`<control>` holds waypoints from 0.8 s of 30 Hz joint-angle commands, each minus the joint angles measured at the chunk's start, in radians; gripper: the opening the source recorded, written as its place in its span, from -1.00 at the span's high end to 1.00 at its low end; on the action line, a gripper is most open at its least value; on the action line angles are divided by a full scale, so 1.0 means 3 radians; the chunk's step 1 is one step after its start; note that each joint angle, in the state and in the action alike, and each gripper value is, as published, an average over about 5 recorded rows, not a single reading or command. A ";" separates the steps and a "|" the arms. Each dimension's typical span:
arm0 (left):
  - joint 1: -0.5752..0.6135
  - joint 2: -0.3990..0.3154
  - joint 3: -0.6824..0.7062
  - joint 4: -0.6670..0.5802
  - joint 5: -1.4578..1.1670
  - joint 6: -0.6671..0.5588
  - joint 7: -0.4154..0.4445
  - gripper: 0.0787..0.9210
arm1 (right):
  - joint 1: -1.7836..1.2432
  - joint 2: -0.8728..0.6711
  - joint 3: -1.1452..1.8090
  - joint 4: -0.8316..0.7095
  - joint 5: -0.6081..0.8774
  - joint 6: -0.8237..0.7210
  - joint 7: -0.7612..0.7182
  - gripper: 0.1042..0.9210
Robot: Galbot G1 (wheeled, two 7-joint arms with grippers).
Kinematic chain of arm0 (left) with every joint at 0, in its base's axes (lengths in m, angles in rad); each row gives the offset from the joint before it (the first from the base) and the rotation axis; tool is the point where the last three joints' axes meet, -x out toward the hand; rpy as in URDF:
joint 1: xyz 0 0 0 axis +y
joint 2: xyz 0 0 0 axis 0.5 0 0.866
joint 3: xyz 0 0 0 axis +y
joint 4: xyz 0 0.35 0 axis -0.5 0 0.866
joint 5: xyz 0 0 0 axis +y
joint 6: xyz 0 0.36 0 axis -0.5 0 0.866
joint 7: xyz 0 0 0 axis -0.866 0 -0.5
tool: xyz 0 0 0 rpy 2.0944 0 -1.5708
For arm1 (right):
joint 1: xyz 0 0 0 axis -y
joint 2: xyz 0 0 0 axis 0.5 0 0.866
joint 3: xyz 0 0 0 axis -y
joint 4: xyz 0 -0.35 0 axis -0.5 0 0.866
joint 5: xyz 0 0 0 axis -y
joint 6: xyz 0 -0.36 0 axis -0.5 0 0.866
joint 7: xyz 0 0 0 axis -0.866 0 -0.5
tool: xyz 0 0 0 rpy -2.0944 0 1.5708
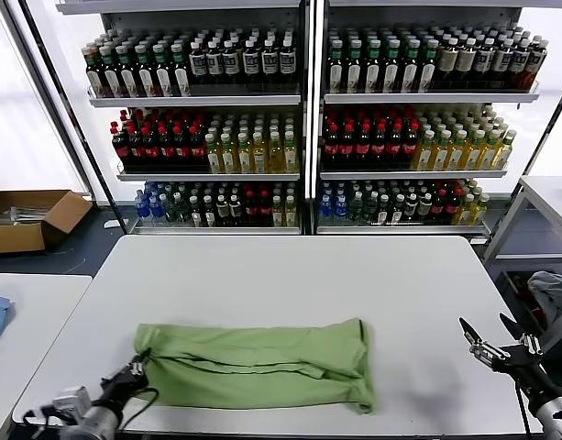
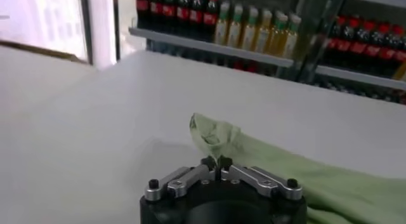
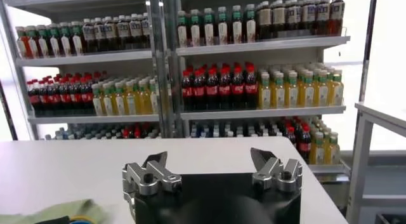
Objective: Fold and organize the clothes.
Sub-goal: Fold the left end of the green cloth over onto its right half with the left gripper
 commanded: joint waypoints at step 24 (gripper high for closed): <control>-0.0384 0.0943 -0.0588 -0.0244 -0.0467 0.0278 0.0437 0.94 | -0.0042 0.0022 0.0008 0.0042 -0.0001 -0.0004 0.0003 -0.76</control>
